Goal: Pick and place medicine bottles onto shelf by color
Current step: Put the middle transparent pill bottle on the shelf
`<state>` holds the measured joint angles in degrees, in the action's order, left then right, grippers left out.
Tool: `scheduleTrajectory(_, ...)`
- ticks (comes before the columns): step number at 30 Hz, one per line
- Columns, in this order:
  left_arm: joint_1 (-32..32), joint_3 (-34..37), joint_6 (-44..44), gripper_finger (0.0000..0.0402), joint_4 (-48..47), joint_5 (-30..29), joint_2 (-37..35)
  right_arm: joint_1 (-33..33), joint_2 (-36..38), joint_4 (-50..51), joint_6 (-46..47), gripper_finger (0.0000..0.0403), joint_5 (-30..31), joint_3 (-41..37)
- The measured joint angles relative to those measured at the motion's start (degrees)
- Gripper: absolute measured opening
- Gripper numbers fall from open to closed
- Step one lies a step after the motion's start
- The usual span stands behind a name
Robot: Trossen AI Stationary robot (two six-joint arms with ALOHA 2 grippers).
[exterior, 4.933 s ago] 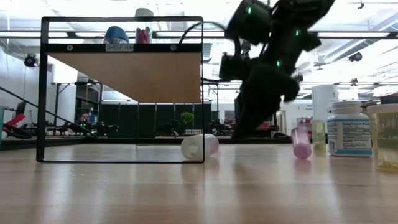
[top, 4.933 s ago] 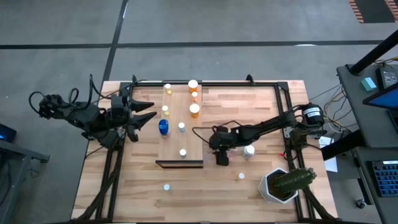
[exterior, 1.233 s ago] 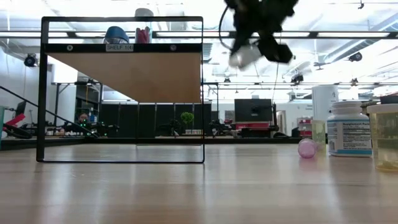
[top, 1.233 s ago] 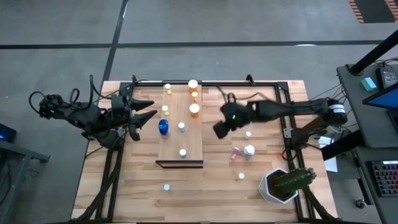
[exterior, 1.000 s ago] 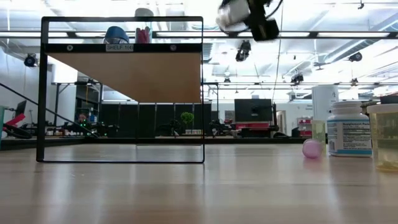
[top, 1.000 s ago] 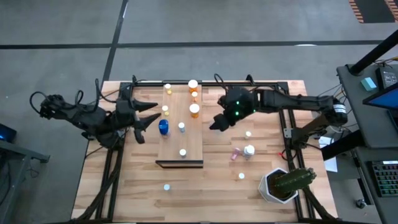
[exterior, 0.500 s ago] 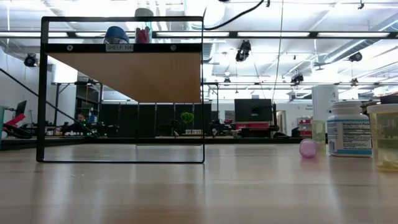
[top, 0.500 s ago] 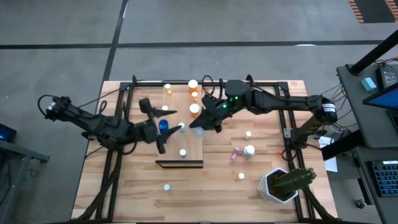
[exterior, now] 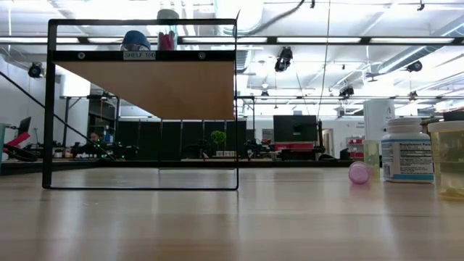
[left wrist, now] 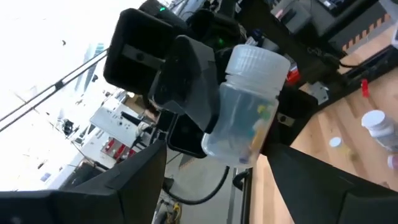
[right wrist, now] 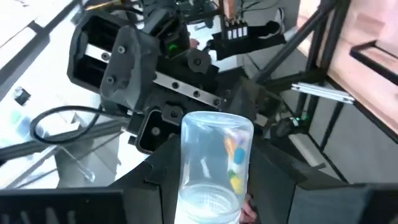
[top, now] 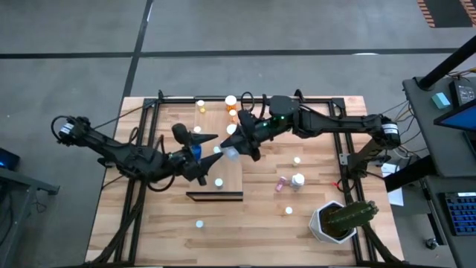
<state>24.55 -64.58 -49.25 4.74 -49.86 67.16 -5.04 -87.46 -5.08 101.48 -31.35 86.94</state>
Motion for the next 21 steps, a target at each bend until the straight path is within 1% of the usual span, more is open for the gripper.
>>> scheduleTrajectory(7, -0.1, 0.2, 0.8, 0.0267, 0.3, 0.0, 0.0, 0.0, 0.0, -0.6, 4.1, 0.0144, 1.5, 0.0)
scheduleTrajectory(12, -0.2, 0.2, 0.8, 0.0255, 0.6, -0.1, 0.1, 0.1, 0.0, -1.1, 7.0, 0.0144, 3.5, 0.0)
scheduleTrajectory(14, -0.4, 0.2, 0.9, 0.0248, 0.8, 0.5, 0.1, 0.1, 0.0, -1.4, 7.7, 0.0144, 4.2, 0.0)
scheduleTrajectory(15, -0.6, 0.2, 1.1, 0.0245, 0.9, 1.7, 0.1, 0.1, 0.0, -2.2, 7.9, 0.0144, 5.3, 0.0)
scheduleTrajectory(21, -1.7, 0.2, 6.7, 0.0235, 1.3, 2.7, 0.2, -0.3, 0.0, -2.7, 2.6, 0.0144, 8.5, 0.0)
